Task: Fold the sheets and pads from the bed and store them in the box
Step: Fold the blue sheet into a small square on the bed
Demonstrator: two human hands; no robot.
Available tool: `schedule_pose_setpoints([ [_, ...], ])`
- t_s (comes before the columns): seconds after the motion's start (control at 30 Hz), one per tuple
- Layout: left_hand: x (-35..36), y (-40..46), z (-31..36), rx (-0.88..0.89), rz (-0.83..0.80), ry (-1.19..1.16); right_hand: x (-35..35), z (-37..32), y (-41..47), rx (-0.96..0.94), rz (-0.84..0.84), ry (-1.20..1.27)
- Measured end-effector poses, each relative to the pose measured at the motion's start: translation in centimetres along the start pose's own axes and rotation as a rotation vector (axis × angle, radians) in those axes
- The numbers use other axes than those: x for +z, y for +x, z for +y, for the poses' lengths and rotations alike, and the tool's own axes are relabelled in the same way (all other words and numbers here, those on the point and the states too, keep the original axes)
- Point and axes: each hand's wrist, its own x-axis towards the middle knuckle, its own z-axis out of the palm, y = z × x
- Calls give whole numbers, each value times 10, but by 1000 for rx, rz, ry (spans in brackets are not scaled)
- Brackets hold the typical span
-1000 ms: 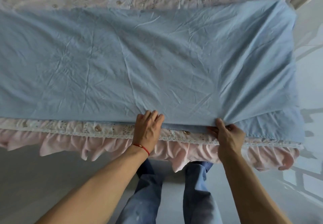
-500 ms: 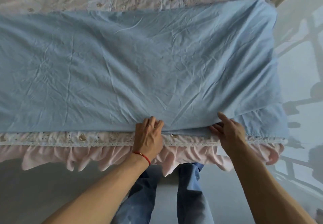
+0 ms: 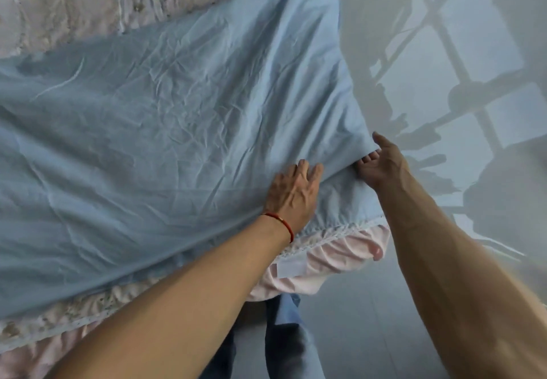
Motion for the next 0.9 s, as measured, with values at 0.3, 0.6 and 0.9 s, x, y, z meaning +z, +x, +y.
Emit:
schedule_pose_setpoints([
  [0.3,-17,30,34,110,74,134,-25,-49,15,-170,146,-125],
  [0.6,6,-8,52,314,53,2,-115,-20,6,-21,237,21],
  [0.9,1,-26,71,286,68,-13,-127,-27,3,-309,416,-235],
])
